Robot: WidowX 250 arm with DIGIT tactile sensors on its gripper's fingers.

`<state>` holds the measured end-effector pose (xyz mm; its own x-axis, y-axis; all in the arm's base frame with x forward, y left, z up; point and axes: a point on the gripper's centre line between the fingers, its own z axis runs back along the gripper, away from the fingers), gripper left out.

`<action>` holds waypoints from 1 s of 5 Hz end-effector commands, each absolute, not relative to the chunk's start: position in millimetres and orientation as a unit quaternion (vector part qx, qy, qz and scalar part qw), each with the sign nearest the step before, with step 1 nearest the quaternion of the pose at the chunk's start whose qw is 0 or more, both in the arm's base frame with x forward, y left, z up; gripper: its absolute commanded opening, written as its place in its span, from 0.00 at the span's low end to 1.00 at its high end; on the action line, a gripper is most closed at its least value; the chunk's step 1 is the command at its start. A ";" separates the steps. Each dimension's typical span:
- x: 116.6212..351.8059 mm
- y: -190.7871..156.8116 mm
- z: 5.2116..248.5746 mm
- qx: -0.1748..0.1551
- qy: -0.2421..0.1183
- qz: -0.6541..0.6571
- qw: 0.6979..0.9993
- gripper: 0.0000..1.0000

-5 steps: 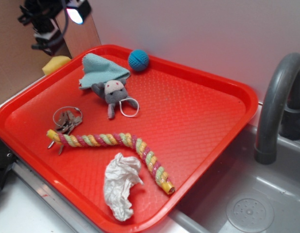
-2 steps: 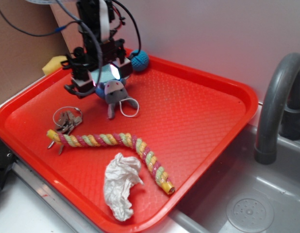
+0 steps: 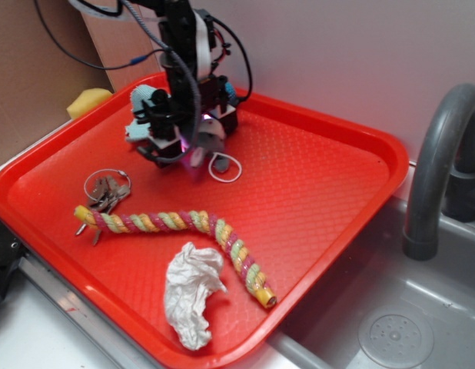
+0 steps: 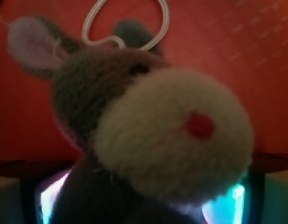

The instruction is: Grab the gray animal.

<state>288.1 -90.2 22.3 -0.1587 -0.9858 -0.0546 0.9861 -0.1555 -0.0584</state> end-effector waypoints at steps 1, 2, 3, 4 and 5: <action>253.4 -105.4 45.9 0.035 0.049 -0.755 0.653 0.00; 234.0 -76.3 92.6 0.081 0.064 -0.662 0.742 0.00; 209.3 -46.3 141.7 0.081 0.061 -0.563 0.820 0.00; 186.9 -32.1 190.6 0.055 0.050 -0.457 0.886 0.00; 167.7 -37.5 230.9 0.012 0.043 -0.345 0.938 0.00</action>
